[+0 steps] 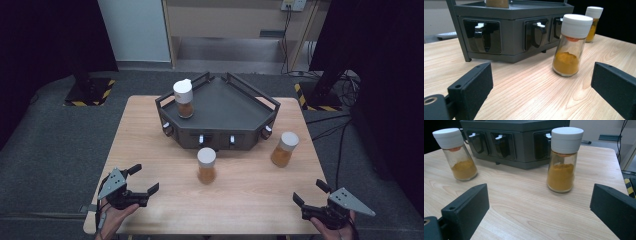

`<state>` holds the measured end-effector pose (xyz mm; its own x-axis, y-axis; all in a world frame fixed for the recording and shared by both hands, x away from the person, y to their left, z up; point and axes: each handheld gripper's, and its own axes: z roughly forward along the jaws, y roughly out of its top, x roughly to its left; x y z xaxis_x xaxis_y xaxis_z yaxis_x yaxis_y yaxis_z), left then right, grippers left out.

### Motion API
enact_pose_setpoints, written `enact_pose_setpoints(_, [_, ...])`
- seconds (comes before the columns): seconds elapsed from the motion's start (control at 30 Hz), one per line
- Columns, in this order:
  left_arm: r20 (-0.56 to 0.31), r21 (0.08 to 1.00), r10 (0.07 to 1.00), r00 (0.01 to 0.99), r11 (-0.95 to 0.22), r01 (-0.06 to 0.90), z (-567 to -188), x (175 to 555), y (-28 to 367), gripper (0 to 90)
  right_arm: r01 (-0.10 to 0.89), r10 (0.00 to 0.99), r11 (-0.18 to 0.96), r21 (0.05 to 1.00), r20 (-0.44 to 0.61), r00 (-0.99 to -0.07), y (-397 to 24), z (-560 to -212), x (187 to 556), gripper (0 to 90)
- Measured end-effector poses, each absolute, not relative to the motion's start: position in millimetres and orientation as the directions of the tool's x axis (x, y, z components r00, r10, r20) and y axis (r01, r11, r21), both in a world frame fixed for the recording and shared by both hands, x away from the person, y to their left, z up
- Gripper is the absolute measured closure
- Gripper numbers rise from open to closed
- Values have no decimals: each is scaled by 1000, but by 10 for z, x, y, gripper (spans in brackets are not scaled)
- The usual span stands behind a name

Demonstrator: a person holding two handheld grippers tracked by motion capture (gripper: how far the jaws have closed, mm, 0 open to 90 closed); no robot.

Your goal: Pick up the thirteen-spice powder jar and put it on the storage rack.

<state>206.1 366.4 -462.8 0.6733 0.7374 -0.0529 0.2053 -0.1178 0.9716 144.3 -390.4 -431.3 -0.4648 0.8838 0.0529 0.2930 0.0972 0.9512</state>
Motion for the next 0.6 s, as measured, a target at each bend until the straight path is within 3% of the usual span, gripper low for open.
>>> enact_pose_setpoints(0.6, [-66,969,730,680,-116,218,-4691,2048,3739,24,293,885,92,952,57,-463,-3905,-4324,1456,21])
